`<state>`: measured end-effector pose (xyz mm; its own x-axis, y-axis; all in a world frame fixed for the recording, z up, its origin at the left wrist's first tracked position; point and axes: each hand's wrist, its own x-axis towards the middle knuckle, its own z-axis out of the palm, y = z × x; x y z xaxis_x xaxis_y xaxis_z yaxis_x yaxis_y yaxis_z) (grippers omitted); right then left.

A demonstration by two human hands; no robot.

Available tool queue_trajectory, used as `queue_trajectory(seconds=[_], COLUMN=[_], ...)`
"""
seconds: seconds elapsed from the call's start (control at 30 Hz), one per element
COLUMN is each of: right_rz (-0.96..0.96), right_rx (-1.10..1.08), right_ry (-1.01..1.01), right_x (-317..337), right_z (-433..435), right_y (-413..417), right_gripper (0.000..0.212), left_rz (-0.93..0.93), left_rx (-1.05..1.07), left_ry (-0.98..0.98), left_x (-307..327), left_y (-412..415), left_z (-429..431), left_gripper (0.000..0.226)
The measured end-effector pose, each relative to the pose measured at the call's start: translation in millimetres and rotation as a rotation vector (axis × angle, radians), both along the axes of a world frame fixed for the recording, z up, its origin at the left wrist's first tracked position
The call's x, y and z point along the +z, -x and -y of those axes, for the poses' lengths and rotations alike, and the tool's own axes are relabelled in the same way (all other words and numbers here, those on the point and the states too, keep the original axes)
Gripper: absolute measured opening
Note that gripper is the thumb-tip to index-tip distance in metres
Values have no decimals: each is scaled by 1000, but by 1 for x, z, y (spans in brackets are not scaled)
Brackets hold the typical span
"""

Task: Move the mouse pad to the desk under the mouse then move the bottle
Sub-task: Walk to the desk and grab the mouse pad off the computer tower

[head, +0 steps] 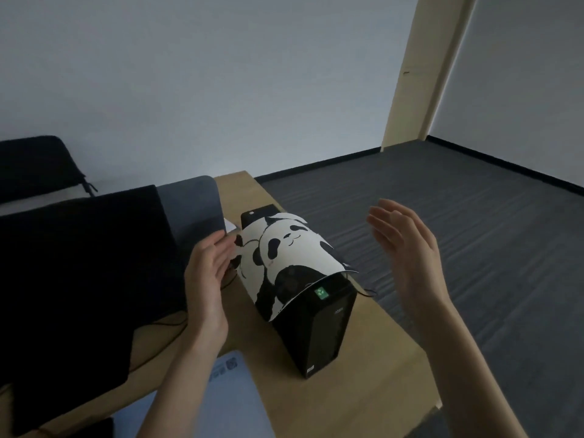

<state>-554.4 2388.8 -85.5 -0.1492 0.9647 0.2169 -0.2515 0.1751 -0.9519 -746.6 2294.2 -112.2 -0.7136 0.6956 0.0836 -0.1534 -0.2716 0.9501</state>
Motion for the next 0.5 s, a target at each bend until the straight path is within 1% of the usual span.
queue_trajectory(seconds=[0.13, 0.27, 0.4, 0.5], right_rz=[34, 113, 200, 232], right_rx=[144, 314, 425, 472], right_ry=[44, 117, 156, 215], right_x=[-11, -25, -46, -64], right_z=[-68, -120, -158, -177], right_y=[11, 20, 24, 31], right_gripper=[24, 24, 24, 23], left_rz=[-5, 41, 105, 114], left_rx=[172, 361, 462, 510], left_ry=[73, 147, 237, 294], left_x=[-15, -28, -41, -52], left_y=[-1, -13, -21, -22], left_z=[-35, -58, -76, -87], left_gripper=[25, 23, 32, 33])
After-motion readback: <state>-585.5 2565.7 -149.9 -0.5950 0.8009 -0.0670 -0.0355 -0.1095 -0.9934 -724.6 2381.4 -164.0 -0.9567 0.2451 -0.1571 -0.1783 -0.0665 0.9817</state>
